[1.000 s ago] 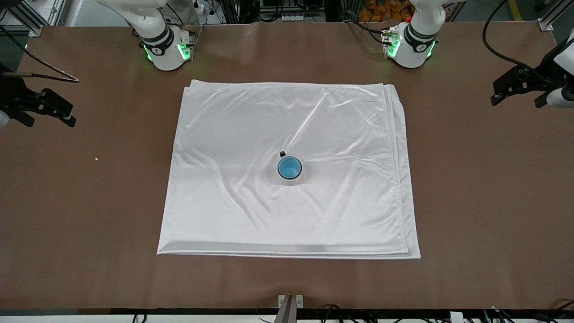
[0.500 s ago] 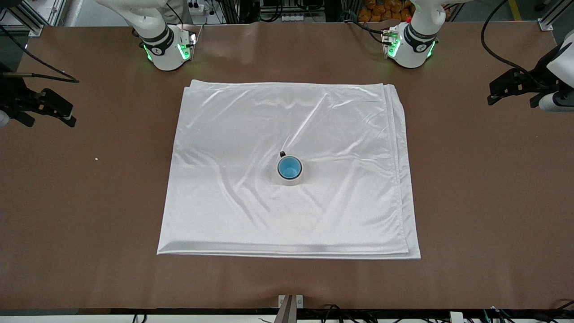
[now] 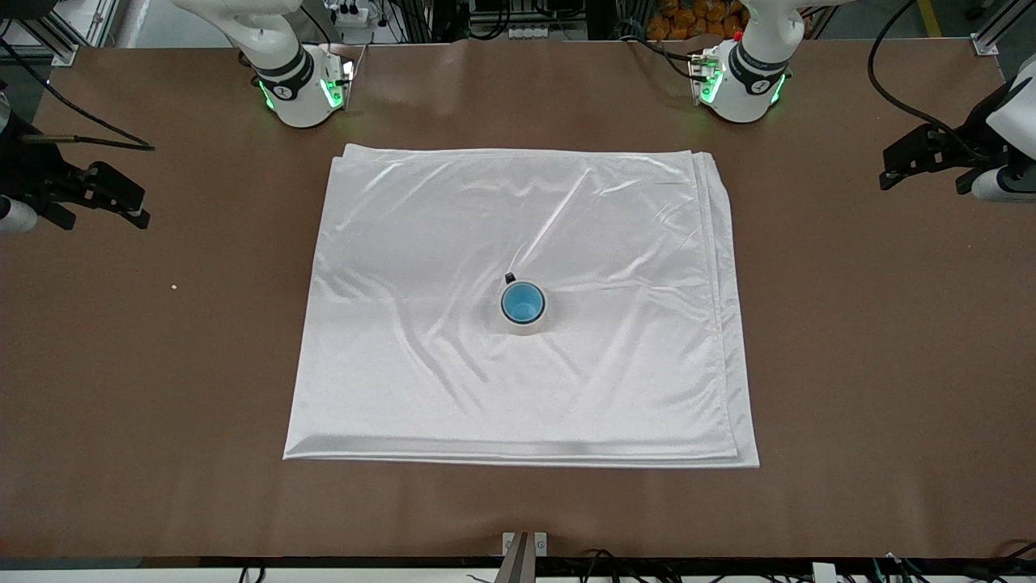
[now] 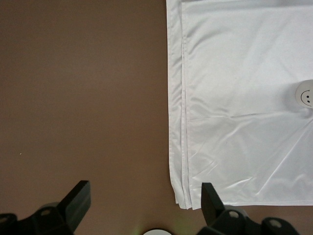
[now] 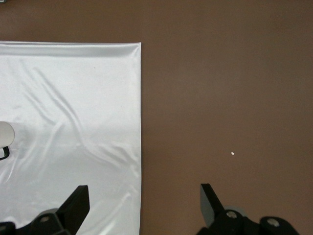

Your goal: Place blue cup into white mug on cloth

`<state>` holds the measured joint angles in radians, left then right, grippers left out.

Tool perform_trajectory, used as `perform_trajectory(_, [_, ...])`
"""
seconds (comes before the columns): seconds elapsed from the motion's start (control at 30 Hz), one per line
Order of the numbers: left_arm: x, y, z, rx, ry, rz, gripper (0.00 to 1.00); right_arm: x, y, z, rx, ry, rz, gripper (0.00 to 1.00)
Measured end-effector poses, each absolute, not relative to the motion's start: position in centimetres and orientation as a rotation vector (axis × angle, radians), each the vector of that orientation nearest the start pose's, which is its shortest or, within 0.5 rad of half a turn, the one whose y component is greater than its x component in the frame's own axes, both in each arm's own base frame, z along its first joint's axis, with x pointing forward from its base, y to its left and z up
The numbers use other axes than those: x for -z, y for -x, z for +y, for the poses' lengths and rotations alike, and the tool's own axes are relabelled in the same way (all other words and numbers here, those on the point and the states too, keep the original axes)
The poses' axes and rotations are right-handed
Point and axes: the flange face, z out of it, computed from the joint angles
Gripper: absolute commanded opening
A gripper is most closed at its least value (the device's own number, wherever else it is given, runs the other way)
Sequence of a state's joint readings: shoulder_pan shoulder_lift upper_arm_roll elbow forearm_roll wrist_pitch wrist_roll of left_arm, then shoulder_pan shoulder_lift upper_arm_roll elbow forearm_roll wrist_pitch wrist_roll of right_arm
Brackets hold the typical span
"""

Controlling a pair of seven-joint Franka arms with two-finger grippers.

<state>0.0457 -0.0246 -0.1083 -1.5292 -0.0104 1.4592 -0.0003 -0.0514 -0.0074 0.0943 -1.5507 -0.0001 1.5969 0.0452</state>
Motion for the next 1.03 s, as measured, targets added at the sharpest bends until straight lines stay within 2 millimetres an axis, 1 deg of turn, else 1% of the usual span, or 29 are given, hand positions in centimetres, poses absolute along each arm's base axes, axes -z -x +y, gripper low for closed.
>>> perform_trajectory(0.27, [-64.75, -53.46, -3.09, -0.073, 3.140, 0.058, 1.00, -63.30, -55.43, 2.94, 0.058, 3.140, -0.017, 1.00])
perform_trajectory(1.03, [-64.66, -53.53, -2.96, -0.074, 3.126, 0.053, 1.00, -63.29, -55.42, 2.97, 0.057, 3.140, -0.021, 1.00])
